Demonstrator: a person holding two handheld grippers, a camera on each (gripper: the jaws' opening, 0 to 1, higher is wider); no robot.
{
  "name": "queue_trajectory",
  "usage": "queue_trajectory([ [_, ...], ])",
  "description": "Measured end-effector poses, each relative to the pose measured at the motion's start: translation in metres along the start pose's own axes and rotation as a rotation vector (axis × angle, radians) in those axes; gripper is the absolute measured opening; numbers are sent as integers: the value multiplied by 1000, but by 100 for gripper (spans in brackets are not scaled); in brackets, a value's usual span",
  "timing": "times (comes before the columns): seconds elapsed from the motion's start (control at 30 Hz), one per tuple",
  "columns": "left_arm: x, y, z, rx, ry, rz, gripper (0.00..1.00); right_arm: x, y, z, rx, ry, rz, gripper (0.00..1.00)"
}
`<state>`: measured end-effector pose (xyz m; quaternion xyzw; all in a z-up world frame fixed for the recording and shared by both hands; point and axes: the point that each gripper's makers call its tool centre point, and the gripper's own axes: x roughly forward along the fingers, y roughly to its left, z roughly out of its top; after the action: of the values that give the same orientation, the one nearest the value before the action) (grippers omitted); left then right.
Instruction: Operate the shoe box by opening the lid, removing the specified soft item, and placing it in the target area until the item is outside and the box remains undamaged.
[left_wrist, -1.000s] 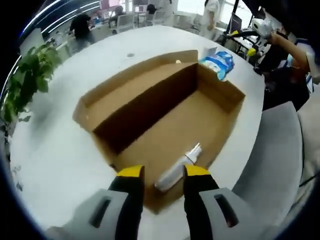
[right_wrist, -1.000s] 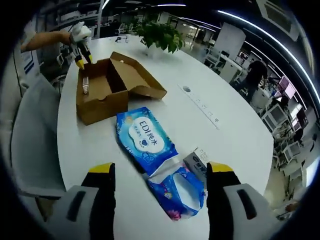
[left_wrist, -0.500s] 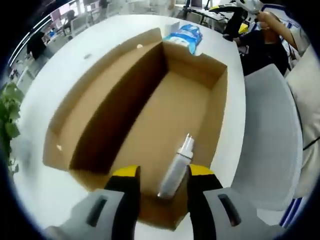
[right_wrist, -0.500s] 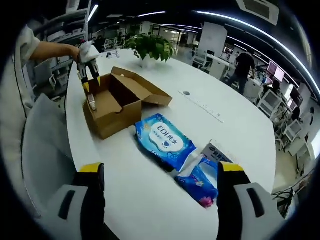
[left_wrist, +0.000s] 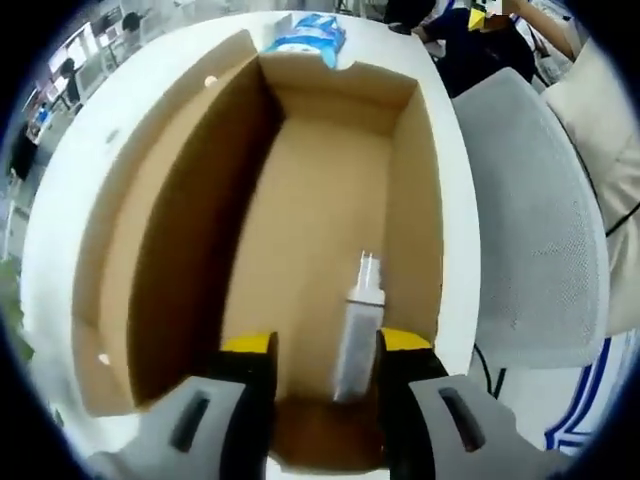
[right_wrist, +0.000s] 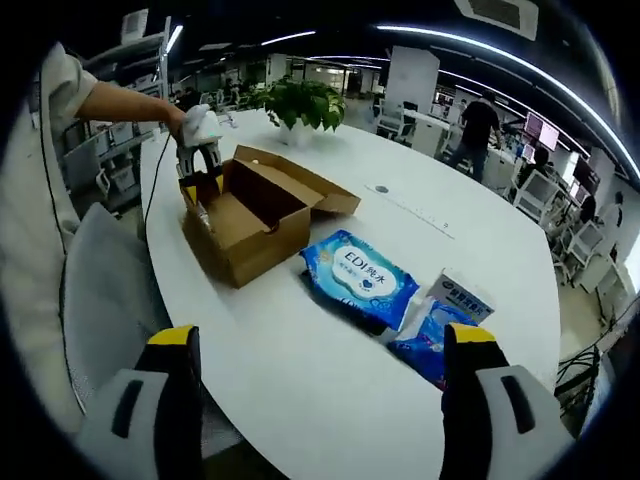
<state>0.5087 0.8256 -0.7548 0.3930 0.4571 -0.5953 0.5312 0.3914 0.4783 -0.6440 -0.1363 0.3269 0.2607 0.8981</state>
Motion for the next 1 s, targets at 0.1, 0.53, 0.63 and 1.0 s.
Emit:
queue_trajectory([
  [0.1,4,1,-2,44,15,-24,40,-1,4,-4,19,-5,-8,96],
  [0.53,17,6,-10,138,65,-76,44,1,12,-12,67,-4,-22,96],
  [0.63,18,8,-10,144,61,-65,46,2,13,-9,67,-14,-21,96],
  [1.0,12,19,-9,105,27,16,41,8,19,-5,57,-21,-2,96],
])
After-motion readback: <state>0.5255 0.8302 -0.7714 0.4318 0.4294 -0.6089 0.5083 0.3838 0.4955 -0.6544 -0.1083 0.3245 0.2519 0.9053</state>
